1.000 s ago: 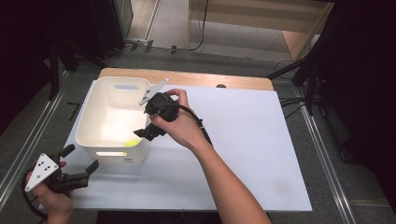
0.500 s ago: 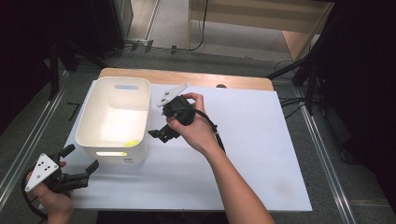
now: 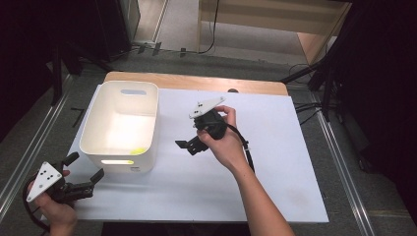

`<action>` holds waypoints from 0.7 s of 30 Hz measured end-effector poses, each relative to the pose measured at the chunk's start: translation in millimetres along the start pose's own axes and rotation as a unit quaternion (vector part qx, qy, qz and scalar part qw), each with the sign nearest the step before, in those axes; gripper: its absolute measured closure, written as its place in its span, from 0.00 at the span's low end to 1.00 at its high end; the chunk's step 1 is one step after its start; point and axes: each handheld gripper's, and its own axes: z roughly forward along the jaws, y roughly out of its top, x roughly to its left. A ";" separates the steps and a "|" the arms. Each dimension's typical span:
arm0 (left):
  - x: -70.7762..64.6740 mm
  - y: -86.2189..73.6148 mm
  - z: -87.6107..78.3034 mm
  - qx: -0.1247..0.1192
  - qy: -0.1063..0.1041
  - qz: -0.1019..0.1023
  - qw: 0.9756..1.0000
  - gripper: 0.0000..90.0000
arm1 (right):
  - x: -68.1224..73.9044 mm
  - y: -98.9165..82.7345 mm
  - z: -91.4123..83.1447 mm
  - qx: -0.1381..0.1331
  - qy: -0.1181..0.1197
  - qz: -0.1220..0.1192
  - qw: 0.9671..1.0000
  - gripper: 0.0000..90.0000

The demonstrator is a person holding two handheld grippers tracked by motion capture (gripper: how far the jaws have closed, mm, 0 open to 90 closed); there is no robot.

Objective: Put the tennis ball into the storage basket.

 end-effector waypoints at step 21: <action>-0.7 -0.1 0.2 0.001 0.001 0.001 1.000 0.00 | -12.7 -58.0 -39.2 -0.035 -0.045 0.044 0.997 0.00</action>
